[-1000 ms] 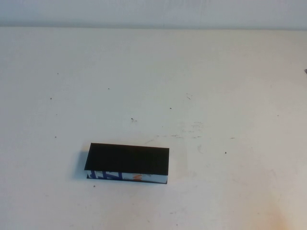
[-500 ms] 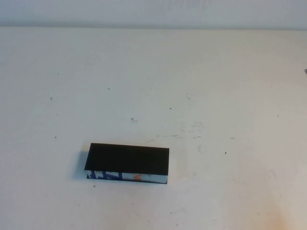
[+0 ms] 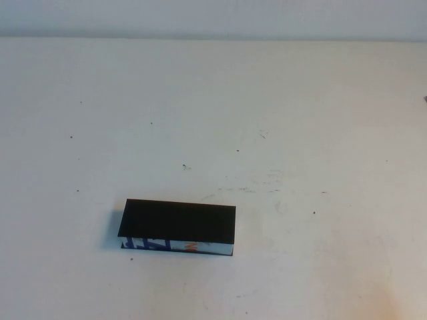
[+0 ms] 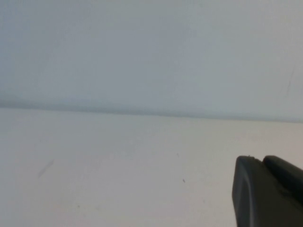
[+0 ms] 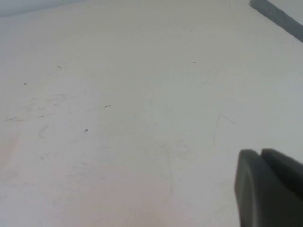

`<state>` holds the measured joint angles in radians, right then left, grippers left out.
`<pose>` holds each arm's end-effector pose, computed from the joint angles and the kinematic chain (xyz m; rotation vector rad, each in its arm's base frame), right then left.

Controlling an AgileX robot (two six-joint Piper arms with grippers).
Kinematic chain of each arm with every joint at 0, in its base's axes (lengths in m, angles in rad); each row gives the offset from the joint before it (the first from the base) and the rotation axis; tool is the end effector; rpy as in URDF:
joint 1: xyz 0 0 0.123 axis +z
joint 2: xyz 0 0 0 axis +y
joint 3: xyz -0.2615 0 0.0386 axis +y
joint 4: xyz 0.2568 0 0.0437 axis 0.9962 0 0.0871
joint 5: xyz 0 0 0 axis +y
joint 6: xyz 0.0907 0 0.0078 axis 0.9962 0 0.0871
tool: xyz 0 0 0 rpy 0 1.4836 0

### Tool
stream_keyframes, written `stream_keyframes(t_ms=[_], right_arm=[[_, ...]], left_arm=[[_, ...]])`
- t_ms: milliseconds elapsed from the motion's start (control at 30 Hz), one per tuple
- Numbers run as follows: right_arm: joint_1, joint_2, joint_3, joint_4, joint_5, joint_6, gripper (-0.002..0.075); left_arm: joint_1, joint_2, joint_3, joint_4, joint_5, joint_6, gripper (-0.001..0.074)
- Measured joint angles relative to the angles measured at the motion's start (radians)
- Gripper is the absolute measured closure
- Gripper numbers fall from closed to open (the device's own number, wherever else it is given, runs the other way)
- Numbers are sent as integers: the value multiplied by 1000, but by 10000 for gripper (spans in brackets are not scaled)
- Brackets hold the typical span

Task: Return glasses to glasses case

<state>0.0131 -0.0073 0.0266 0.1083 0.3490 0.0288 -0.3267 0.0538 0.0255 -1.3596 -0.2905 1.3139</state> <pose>0.0832 0.0045 0.1732 0.0830 1.8501 0.1343 0.0911 -0.0041 0.2050 -0.0108 1.5036 -0.0794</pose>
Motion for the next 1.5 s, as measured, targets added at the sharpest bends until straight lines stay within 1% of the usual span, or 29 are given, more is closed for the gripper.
stream_keyframes(t_ms=[100, 200, 267, 300, 367, 500, 767, 1500], right_arm=[[0, 0, 0, 0, 0, 0, 737], [0, 0, 0, 0, 0, 0, 737], [0, 0, 0, 0, 0, 0, 737], [0, 0, 0, 0, 0, 0, 737], [0, 0, 0, 0, 0, 0, 737], [0, -2, 0, 3, 0, 0, 737], [0, -2, 0, 5, 0, 0, 737], [0, -2, 0, 5, 0, 0, 737]], left_arm=[[64, 8, -4, 282, 13, -249, 736], [152, 10, -9, 682, 72, -588, 736], [206, 6, -11, 970, 143, -846, 736], [224, -1, -11, 1080, 179, -933, 736], [257, -26, -7, 1207, 253, -1080, 736], [278, -60, 1, 1282, 400, -1169, 736], [278, -63, 1, 1335, 643, -1189, 736], [278, -64, 1, 1342, 654, -1190, 736]])
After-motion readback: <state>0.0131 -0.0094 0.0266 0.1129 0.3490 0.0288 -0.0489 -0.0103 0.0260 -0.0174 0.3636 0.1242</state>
